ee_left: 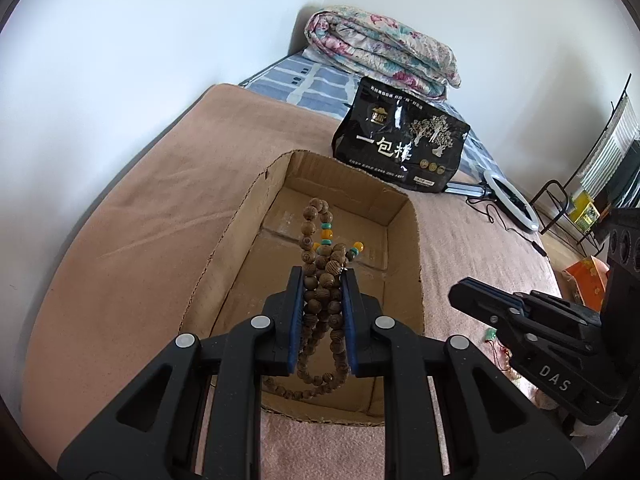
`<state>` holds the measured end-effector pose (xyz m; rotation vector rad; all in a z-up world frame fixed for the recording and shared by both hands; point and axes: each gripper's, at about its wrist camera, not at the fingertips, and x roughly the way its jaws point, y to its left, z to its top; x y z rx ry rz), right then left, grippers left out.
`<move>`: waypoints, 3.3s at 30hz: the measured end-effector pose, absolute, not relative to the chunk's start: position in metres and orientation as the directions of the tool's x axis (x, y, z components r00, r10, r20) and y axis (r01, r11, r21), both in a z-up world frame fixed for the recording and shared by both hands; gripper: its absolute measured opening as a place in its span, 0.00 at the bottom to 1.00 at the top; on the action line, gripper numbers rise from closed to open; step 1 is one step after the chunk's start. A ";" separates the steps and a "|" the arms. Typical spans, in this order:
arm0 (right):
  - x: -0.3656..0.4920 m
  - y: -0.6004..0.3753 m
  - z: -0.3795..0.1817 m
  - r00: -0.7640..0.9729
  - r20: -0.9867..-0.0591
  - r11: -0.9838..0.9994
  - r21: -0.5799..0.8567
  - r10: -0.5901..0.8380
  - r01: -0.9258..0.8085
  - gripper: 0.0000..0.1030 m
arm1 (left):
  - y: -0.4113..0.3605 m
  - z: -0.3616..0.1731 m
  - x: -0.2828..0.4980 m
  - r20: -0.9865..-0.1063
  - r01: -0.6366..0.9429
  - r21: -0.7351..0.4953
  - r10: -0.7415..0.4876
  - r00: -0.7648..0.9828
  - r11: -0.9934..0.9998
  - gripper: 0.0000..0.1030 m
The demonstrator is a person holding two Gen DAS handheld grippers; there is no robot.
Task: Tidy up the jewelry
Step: 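Carry the necklace and earring into the cardboard box and open both tools, then move both tools back over the remaining jewelry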
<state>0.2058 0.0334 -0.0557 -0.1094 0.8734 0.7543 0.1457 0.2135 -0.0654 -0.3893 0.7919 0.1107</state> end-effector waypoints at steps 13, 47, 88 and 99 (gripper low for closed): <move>0.216 0.056 -0.080 0.375 -0.759 0.739 0.200 0.532 -0.644 0.07 | 0.221 -0.082 0.153 -0.741 -0.266 -0.290 -0.040 0.670 0.919 0.16; 0.193 -0.011 -0.041 0.536 -0.702 0.798 0.079 0.470 -0.597 0.93 | 0.191 -0.046 0.137 -0.666 -0.227 -0.269 -0.010 0.746 0.936 0.42; 0.202 -0.258 -0.062 0.564 -0.785 0.952 0.102 0.256 -0.290 0.91 | -0.011 -0.066 0.164 -0.737 0.142 -0.223 -0.262 0.623 0.964 0.58; 0.216 -0.291 -0.094 0.468 -0.835 0.952 0.196 0.288 -0.236 0.72 | -0.066 -0.092 0.164 -0.780 0.264 -0.215 -0.328 0.533 0.940 0.58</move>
